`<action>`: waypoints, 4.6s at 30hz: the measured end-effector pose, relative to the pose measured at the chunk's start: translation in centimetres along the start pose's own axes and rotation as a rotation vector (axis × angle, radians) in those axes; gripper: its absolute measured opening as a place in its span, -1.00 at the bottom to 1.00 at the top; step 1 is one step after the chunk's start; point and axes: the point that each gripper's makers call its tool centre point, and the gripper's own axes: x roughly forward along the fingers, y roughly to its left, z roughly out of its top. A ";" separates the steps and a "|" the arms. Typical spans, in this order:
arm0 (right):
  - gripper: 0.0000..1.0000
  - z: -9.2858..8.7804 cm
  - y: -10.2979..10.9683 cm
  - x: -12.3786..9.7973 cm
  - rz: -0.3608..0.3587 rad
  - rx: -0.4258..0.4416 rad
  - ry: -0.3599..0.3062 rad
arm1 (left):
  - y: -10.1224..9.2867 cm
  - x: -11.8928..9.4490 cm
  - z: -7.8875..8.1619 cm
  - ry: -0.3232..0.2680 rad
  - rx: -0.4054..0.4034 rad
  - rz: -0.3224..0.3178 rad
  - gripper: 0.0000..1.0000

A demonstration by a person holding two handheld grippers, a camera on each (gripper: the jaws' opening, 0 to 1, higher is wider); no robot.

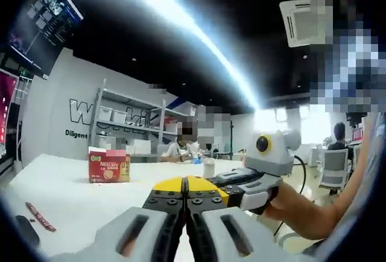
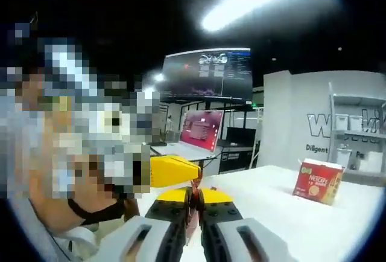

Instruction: Tear open the coffee pouch, take out the coffee, and pour the coffee from the pouch into the cup

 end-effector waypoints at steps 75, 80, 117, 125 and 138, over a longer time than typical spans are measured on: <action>-0.99 1.1 -1.2 -2.4 -0.042 0.051 -0.016 | 33.6 -7.1 -7.1 0.315 0.163 0.779 -0.43; -0.99 1.3 -1.3 -2.5 -0.043 0.048 -0.019 | 31.7 -7.1 -6.6 0.286 0.138 0.732 -0.42; -0.98 2.7 3.5 -9.3 0.432 0.078 -0.051 | -9.8 -0.5 -5.0 0.224 -0.007 -0.666 -0.60; -0.98 2.6 4.6 -9.1 0.481 0.076 -0.024 | -10.7 -1.3 -5.9 0.239 -0.027 -0.689 -0.67; -0.97 2.2 5.8 -8.4 0.517 0.088 0.010 | -10.7 -2.0 -6.7 0.315 -0.014 -0.666 -0.75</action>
